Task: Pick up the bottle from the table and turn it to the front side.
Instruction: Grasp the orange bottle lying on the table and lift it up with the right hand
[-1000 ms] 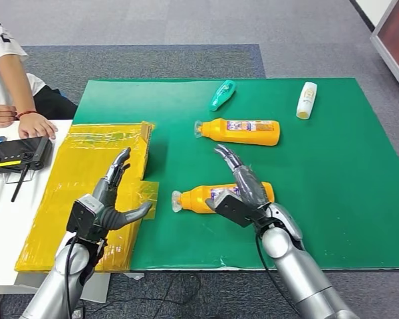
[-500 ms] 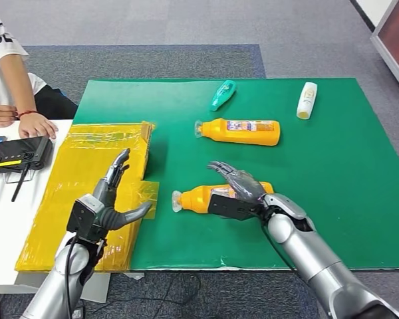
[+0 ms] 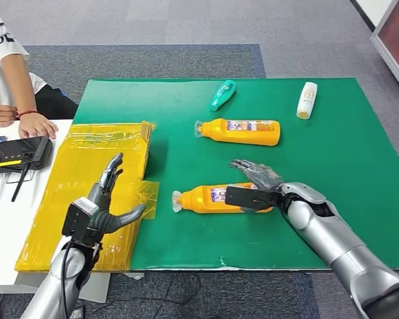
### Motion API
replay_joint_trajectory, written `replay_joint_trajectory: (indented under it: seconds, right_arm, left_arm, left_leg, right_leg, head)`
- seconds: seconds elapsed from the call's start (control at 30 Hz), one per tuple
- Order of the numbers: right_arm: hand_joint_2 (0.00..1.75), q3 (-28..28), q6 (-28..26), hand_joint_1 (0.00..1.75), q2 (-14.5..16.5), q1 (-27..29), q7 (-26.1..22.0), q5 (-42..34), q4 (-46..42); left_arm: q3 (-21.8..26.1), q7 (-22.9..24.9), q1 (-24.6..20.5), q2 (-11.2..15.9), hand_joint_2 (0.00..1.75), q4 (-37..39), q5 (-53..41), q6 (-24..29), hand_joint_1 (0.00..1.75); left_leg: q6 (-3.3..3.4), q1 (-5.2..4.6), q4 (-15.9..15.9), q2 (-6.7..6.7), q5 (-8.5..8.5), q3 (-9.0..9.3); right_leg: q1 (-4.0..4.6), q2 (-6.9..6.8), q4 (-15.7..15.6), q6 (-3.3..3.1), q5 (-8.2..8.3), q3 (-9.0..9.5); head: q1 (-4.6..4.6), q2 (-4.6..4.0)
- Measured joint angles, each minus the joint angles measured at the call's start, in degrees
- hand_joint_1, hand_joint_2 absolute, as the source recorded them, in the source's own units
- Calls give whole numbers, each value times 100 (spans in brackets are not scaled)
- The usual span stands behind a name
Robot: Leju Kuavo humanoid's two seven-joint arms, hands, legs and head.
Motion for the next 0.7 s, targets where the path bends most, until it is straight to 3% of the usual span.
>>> replay_joint_trajectory:
  seconds: [0.2, 0.7]
  right_arm:
    - [175, 164, 185, 0, -141, -108, 51, -46, 1]
    - [175, 1025, 491, 0, -144, -496, 32, -125, 354]
  left_arm:
    - [67, -28, 0, 2, 175, 0, 51, -69, 0]
    - [134, -34, -252, 11, 175, 0, 220, -175, 0]
  left_leg:
    - [-1, 0, 0, 0, 2, 0]
    - [4, 0, 0, -1, 5, -2]
  right_leg:
    - [0, 0, 0, 0, 0, 0]
    - [0, -1, 0, 4, 4, 0]
  head:
    - [1, 0]
    - [1, 1]
